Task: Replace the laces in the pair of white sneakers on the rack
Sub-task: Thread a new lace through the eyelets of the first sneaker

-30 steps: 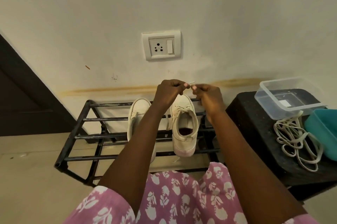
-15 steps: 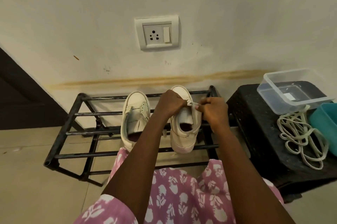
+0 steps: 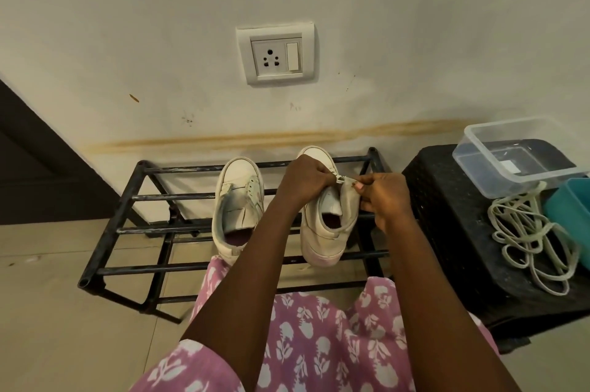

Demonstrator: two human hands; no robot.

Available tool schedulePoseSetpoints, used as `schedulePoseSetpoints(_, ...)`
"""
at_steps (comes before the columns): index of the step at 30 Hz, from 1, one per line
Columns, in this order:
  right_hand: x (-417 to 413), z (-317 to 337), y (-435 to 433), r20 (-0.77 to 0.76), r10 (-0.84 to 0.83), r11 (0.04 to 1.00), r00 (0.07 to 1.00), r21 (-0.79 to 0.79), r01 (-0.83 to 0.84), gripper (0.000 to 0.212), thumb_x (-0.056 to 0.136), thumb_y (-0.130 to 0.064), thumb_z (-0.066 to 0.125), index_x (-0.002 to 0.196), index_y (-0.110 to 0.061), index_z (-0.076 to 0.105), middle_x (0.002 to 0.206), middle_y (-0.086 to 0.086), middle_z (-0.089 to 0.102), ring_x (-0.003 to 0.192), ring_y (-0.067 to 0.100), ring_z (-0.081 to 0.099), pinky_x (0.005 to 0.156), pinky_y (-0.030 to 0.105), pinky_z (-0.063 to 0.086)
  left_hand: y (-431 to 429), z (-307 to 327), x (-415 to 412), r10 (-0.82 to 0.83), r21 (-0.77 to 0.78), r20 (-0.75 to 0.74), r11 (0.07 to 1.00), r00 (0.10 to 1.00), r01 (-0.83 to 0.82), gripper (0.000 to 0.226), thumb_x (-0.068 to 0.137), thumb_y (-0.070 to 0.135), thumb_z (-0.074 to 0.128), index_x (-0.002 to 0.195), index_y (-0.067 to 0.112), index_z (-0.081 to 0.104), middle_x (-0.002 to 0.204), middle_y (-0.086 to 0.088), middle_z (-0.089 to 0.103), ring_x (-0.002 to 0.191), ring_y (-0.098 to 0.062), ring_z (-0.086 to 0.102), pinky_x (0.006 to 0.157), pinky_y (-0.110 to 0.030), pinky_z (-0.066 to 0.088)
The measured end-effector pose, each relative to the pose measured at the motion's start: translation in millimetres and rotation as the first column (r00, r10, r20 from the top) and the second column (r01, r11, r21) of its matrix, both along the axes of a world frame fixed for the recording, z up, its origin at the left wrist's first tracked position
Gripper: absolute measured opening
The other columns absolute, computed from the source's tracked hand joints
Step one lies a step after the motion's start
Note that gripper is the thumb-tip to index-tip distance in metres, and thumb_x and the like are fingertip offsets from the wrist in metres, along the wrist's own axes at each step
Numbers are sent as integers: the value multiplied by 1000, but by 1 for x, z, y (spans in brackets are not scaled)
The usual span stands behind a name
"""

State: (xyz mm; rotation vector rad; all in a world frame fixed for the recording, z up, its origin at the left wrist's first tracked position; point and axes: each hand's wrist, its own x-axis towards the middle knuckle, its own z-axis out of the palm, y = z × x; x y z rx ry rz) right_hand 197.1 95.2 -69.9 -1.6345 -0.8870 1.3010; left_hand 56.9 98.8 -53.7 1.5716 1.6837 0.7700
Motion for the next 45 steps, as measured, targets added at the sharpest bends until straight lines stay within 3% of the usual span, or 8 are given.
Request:
schedulePoseSetpoints(4,4,0,0,5,18,1000,1000,-17,-18,18,90,9,51,92,0,66,99,20,65,97,32,64,71,36,55,-1,2,5,-25,21,-8,999,1000,25,11,75,12,67,69,7,75,50,1,53,50,-6,39,53,-23,33)
schedulePoseSetpoints(7,4,0,1,22,35,999,999,-16,-35,23,89,10,50,81,-6,65,100,21,66,98,33,64,78,41,56,-2,1,9,-45,33,-47,998,998,47,12,77,12,66,77,5,76,68,-12,66,57,-11,45,53,-22,33)
schedulePoseSetpoints(10,4,-1,1,28,37,999,999,-6,-37,24,89,9,50,79,-8,65,98,19,66,96,32,65,80,42,56,-2,1,11,-47,38,-88,998,995,50,14,79,14,65,82,7,77,78,-13,70,65,-13,50,55,-22,34)
schedulePoseSetpoints(19,3,-3,1,35,40,999,999,-3,-40,28,89,9,52,74,-11,65,92,18,67,94,33,66,82,46,56,-2,-1,15,-69,95,-241,991,968,95,19,83,21,63,92,12,77,86,-10,72,68,-12,50,49,-14,25)
schedulePoseSetpoints(29,-4,1,-1,12,71,998,997,2,-71,28,90,8,51,74,-12,64,93,16,66,90,27,64,82,42,56,-2,-2,16,-52,109,-373,989,926,99,24,86,31,61,96,14,75,91,-10,71,82,-21,60,64,-26,36)
schedulePoseSetpoints(36,-7,3,-7,-106,69,998,992,9,-68,18,89,4,56,81,-9,65,90,11,65,90,24,63,77,36,55,-1,-3,13,-48,104,-373,990,926,93,24,86,30,60,93,14,76,90,-11,71,84,-23,61,65,-26,38)
schedulePoseSetpoints(41,-6,0,-10,-214,58,998,975,14,-56,14,95,-3,49,97,-3,63,81,5,62,77,15,60,66,26,52,0,-5,6,-62,62,-278,995,958,82,22,83,29,63,91,14,76,90,-10,71,77,-17,55,64,-24,36)
schedulePoseSetpoints(45,-11,-2,-9,-94,68,998,993,1,-68,20,95,3,43,92,-6,61,85,7,60,85,21,56,69,28,50,-1,-6,6,-86,55,-226,993,970,101,22,84,26,63,93,11,76,91,-10,71,73,-12,50,56,-19,30)
